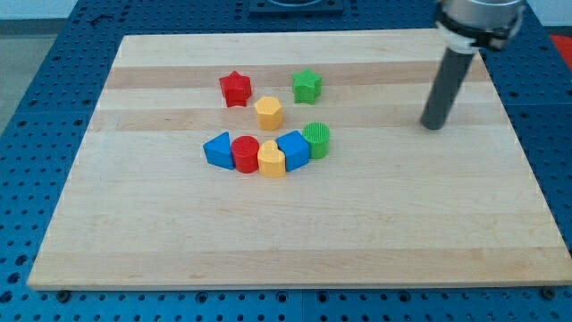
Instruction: Move your arm closer to the green circle
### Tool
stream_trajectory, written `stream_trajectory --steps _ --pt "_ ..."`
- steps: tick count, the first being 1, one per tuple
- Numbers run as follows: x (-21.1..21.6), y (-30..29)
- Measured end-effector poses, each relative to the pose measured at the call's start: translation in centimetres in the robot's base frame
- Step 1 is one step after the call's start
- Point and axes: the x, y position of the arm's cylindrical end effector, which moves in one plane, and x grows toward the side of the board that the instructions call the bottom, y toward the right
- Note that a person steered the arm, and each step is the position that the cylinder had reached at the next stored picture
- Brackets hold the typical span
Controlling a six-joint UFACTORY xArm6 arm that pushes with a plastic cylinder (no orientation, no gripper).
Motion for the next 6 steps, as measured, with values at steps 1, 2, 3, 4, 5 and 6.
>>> stream_trajectory --steps 1,2,3,4,5,6 --pt "-0.2 -2.0" --pt "0.3 -7.3" --pt "-0.3 -11.7" --pt "-1.7 -14.4" --pt "-0.1 -14.7" --pt "0.8 -13.8"
